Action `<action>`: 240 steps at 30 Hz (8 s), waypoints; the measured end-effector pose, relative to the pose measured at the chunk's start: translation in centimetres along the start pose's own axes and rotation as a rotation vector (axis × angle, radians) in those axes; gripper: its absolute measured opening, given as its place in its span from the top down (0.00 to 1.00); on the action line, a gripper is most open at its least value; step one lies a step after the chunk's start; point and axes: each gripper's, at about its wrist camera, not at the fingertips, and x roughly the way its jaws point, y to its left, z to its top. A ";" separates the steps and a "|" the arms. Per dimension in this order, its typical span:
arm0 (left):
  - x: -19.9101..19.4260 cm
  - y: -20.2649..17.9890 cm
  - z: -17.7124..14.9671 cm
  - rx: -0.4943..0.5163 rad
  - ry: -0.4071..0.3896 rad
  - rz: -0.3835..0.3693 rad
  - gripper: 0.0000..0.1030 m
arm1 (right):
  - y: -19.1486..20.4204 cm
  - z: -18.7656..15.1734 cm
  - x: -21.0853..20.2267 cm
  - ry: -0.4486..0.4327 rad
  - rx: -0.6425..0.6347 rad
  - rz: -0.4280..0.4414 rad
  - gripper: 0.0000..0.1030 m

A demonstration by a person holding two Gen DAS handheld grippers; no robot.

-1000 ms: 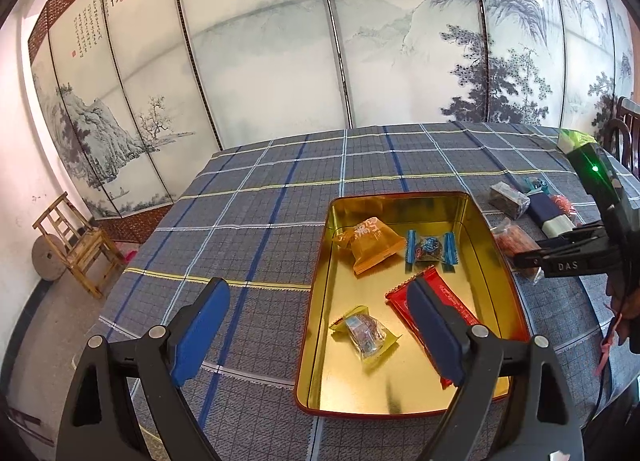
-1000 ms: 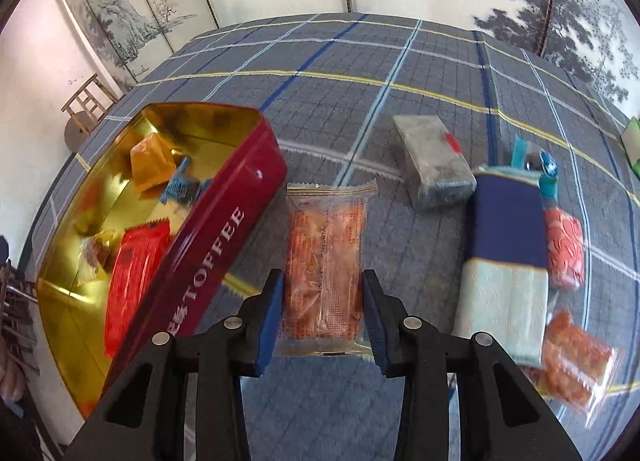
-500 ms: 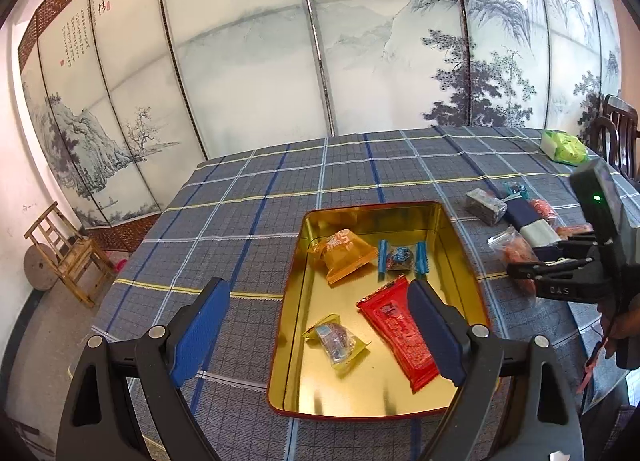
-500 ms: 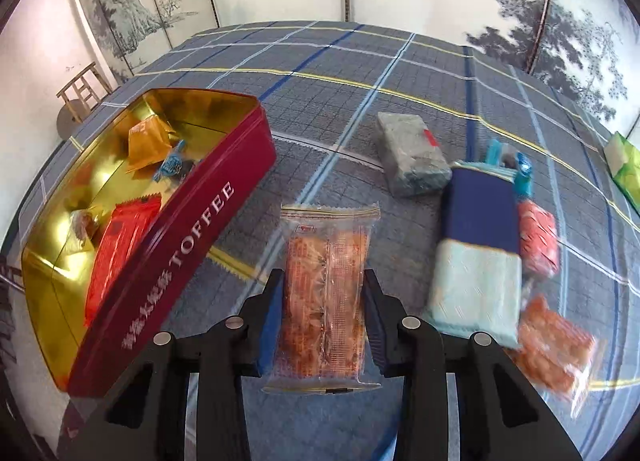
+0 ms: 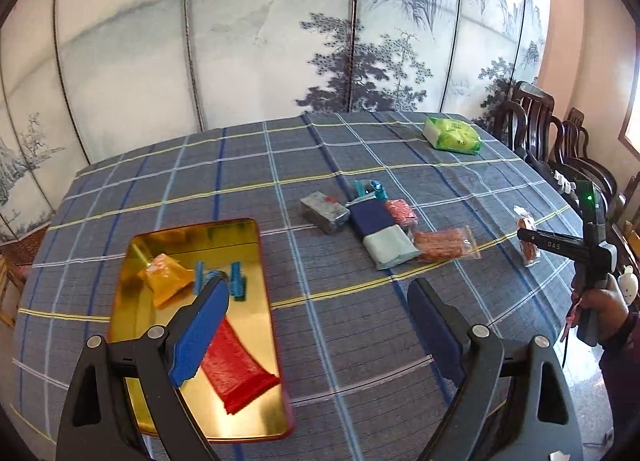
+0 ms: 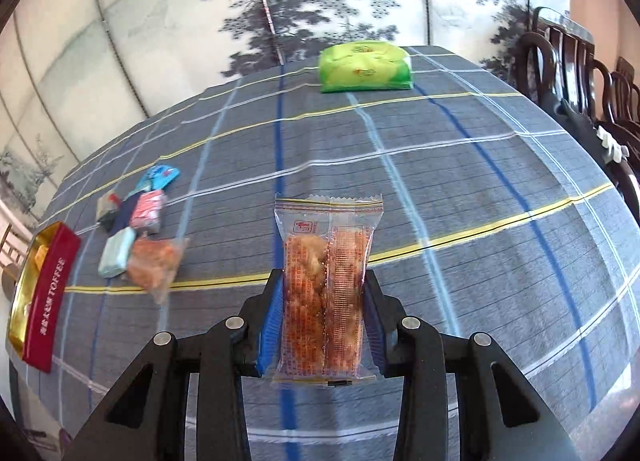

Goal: Organize snacks
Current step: 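Grasp the clear dark tea bag with the left gripper while the right gripper holds the crackers, then carry the dark tea bag with the left gripper into the gold tin and release, then carry the cracker bag with the right gripper toward the gold tin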

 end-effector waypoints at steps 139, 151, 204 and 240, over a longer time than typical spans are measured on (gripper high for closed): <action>5.6 11.3 -2.0 -0.173 0.184 0.179 0.70 | 0.1 1.9 4.2 0.006 -0.108 -0.095 0.59; 11.0 11.9 1.0 -0.226 0.230 0.099 0.70 | 0.2 1.9 4.2 0.006 -0.108 -0.096 0.59; 5.0 6.9 -0.7 -0.023 0.087 0.307 0.60 | 1.0 1.2 3.4 0.036 -0.093 -0.102 0.62; -0.2 14.6 -6.2 -0.157 0.035 0.454 0.43 | 19.3 -3.2 -4.5 0.108 -0.110 0.416 0.63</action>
